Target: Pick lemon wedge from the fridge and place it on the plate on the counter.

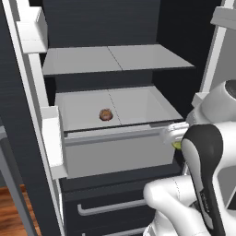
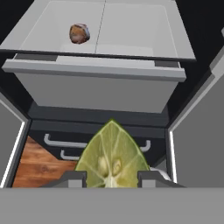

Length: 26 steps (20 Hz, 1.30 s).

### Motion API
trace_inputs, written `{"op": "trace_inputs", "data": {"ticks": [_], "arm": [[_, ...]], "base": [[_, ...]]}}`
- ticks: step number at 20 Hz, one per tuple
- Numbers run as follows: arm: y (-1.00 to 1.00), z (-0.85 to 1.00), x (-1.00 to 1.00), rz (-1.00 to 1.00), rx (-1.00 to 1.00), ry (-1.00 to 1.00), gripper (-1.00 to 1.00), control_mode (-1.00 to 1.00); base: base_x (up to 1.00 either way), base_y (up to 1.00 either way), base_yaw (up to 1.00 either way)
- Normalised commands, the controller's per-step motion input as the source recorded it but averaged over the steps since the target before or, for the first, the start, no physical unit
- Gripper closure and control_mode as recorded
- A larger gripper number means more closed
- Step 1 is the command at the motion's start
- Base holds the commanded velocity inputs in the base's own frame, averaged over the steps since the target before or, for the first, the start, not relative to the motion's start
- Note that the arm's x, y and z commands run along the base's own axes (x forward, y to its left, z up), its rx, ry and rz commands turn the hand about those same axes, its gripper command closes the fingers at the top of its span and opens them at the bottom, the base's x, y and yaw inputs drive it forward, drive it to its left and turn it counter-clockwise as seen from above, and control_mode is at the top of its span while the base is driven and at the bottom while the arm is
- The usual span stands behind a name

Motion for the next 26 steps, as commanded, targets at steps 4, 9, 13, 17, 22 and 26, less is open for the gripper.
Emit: {"op": "trace_inputs", "data": {"ticks": [4,9,13,17,22,26], "arm": [[-0.12,0.16,-0.09,0.00,0.00,0.00,1.00,-1.00],[-0.08,0.00,-0.26,0.00,0.00,0.00,1.00,-1.00],[0.00,0.00,-0.18,0.00,0.00,0.00,1.00,1.00],[0.00,0.00,0.00,0.00,0.00,0.00,1.00,1.00],[0.00,0.00,0.00,0.00,0.00,0.00,1.00,1.00],[0.00,0.00,0.00,0.00,0.00,0.00,1.00,1.00]], "base": [[0.00,0.00,0.00],[0.00,0.00,0.00],[-0.09,0.00,0.00],[-0.43,0.00,0.00],[-0.59,0.00,0.08],[-0.66,0.00,0.20]]}}
